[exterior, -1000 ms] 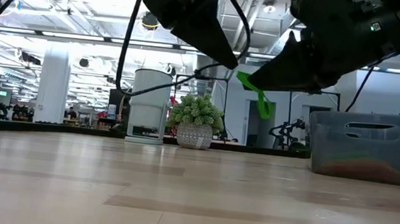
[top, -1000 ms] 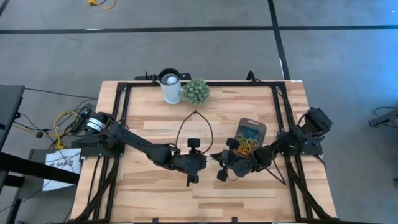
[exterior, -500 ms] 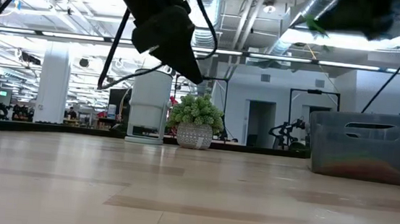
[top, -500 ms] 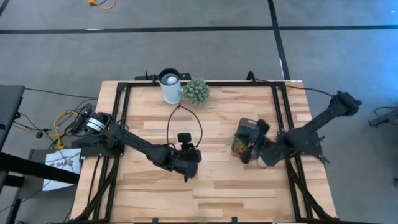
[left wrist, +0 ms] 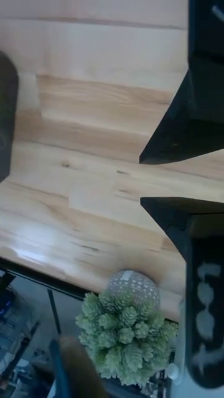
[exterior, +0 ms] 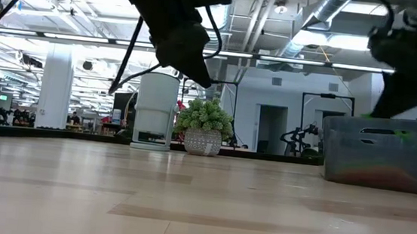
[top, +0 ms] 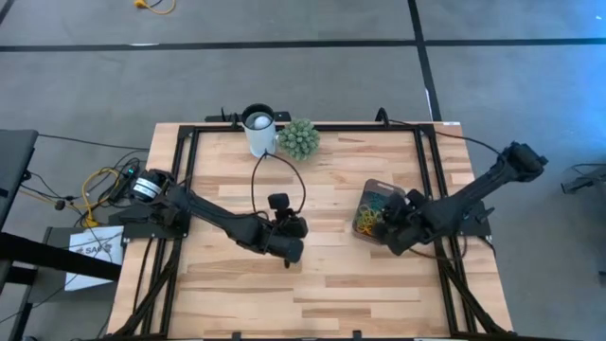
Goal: Pick and place items into bin
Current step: Put the green rubber band into the black bin, then return to Home Position
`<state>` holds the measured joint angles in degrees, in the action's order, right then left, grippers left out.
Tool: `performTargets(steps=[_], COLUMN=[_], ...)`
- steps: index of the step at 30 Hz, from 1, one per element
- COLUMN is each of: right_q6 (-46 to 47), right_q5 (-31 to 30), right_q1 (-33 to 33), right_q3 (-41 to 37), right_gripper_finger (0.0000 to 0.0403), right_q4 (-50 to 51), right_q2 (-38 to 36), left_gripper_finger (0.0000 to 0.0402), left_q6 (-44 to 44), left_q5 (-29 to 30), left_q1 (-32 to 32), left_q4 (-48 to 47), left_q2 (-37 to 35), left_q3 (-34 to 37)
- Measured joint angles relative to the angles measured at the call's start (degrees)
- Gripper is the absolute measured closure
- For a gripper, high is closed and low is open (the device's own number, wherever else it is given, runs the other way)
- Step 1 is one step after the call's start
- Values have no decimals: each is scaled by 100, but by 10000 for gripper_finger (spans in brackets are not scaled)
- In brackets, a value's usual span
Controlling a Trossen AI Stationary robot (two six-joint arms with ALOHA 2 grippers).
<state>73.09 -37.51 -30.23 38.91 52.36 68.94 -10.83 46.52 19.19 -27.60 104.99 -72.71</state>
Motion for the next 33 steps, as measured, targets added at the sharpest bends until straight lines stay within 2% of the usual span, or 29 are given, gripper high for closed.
performTargets(steps=[4,8,14,20,26,29,33], right_q6=[0,-36,-724,-903,-1207,-1472,-1707], right_q5=[606,741,1455,1512,1529,1540,1477], right_q1=[180,322,591,844,940,900,771], right_q3=[-1,-1,1,-1,406,820,1444], right_gripper_finger=[400,399,375,332,321,321,321], right_q4=[-235,-425,-915,-936,-467,83,930], right_q2=[581,1124,1446,1351,879,559,51], left_gripper_finger=[315,315,315,315,315,315,315], left_q6=[-2,75,175,310,654,660,547], left_q5=[5,4,3,91,128,112,261], left_q1=[-92,-132,-130,-136,-141,-128,-50], left_q4=[71,173,155,178,104,-156,-817], left_q2=[0,0,0,0,-148,-474,-1280], left_q3=[0,0,0,0,4,7,7])
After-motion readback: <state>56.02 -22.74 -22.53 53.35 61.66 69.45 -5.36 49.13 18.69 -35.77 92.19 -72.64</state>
